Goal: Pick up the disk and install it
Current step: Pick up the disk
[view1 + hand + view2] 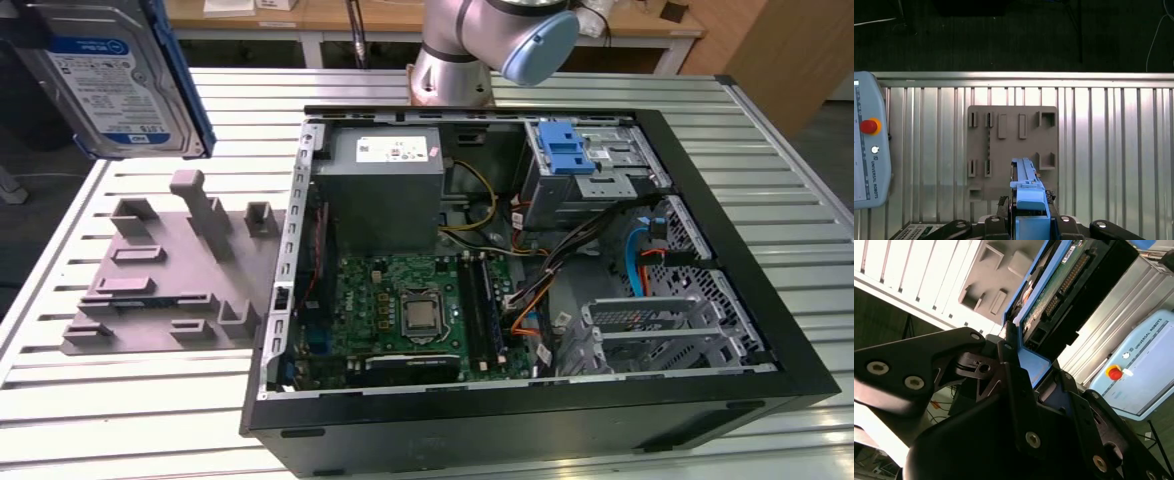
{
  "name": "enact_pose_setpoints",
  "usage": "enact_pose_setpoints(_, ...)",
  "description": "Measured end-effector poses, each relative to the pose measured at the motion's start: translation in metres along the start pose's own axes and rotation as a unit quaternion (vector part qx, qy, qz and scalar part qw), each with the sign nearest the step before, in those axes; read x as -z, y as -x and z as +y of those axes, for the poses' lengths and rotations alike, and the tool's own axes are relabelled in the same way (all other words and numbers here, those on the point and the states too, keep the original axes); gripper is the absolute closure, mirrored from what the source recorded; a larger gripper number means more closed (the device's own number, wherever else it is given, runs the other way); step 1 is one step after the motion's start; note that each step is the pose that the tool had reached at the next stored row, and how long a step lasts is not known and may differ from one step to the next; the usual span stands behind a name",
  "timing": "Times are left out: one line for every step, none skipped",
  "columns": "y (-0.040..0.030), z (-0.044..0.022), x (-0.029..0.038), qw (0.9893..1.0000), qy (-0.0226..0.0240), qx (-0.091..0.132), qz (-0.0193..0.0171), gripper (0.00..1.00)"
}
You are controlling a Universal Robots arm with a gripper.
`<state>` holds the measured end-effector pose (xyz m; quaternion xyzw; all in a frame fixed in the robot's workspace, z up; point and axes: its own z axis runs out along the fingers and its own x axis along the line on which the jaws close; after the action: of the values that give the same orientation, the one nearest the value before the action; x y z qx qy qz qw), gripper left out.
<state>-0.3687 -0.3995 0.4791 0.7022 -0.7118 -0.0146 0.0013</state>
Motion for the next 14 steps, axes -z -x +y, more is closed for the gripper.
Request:
enact_pose_setpoints(-0.0001, -0.0005, 0.0, 1.0, 0.0, 0.0, 0.0, 0.64)
enact_pose_setpoints(-0.0002, -0.0012, 0.0, 1.0, 0.0, 0.0, 0.0, 0.64)
enact_pose_setpoints(-0.0003, -0.0018, 0.0, 1.0, 0.0, 0.0, 0.0, 0.64)
enact_pose_setpoints(-0.0004, -0.0027, 0.0001, 1.0, 0.0, 0.0, 0.0, 0.64)
enact_pose_setpoints(-0.0005, -0.0035, 0.0001, 1.0, 0.0, 0.0, 0.0, 0.64)
enact_pose_setpoints(-0.0006, -0.0042, 0.0001, 1.0, 0.0, 0.0, 0.0, 0.64)
enact_pose_setpoints(-0.0008, -0.0049, 0.0001, 1.0, 0.0, 0.0, 0.0, 0.64)
enact_pose_setpoints(-0.0009, -0.0056, 0.0001, 1.0, -0.0001, 0.0, 0.0, 0.64)
enact_pose_setpoints(-0.001, -0.0062, 0.0001, 1.0, 0.0, 0.0, 0.0, 0.64)
enact_pose_setpoints(-0.0011, -0.0067, 0.0001, 1.0, 0.0, 0.0, 0.0, 0.64)
enact_pose_setpoints(-0.0012, -0.0072, 0.0001, 1.0, 0.0, 0.0, 0.0, 0.64)
enact_pose_setpoints(-0.0013, -0.0078, 0.0002, 1.0, 0.0, 0.0, 0.0, 0.64)
enact_pose_setpoints(-0.0014, -0.0082, 0.0002, 1.0, 0.0, 0.0, 0.0, 0.64)
enact_pose_setpoints(-0.0015, -0.0087, 0.0002, 1.0, 0.0, 0.0, 0.0, 0.64)
